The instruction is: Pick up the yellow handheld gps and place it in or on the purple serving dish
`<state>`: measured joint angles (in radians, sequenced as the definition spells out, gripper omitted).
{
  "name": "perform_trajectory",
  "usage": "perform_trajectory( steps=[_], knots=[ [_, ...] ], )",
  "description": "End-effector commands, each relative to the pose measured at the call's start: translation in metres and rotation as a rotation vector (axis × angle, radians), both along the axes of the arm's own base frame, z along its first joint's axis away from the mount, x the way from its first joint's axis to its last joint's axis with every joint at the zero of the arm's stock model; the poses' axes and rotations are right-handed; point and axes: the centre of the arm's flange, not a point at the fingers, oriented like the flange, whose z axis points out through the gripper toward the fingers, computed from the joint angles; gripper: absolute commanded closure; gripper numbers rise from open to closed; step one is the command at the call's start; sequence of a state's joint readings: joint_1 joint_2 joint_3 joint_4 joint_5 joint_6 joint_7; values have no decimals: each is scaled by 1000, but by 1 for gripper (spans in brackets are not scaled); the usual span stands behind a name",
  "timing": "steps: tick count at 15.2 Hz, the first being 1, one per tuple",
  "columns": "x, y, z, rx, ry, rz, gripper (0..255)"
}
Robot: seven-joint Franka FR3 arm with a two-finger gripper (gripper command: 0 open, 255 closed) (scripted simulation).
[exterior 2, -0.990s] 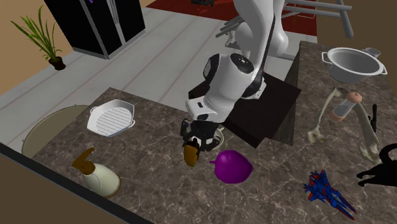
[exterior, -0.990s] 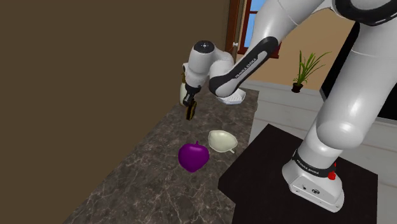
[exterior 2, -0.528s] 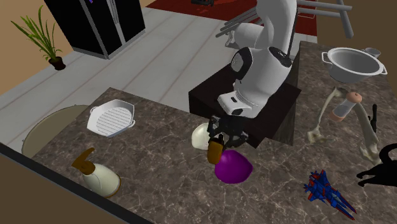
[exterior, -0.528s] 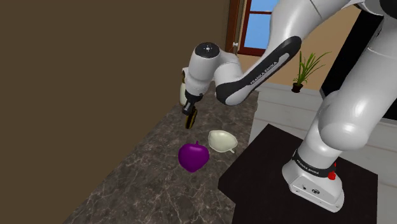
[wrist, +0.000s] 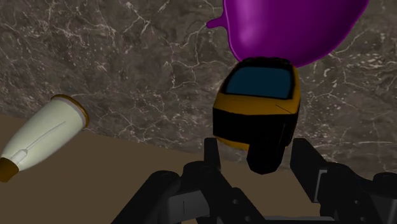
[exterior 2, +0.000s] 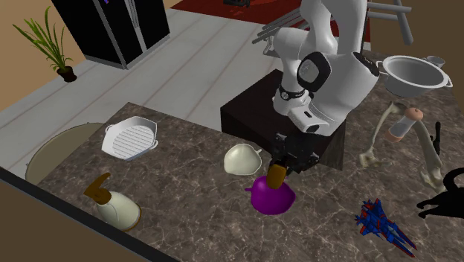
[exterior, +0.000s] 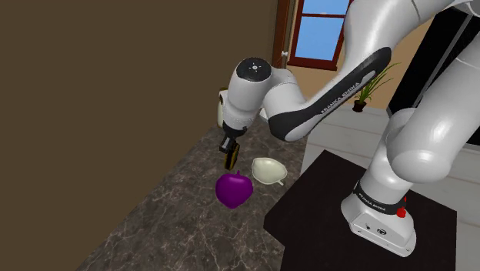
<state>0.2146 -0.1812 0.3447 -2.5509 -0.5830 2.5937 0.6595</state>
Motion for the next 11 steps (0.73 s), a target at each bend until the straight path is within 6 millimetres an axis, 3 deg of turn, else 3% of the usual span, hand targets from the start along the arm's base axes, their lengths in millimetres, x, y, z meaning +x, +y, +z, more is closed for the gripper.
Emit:
perform_trajectory(
  steps=[1,11],
  knots=[
    [-1,1,-9,0,0,-1,255],
    [-1,1,-62,0,0,-1,255]
  ],
)
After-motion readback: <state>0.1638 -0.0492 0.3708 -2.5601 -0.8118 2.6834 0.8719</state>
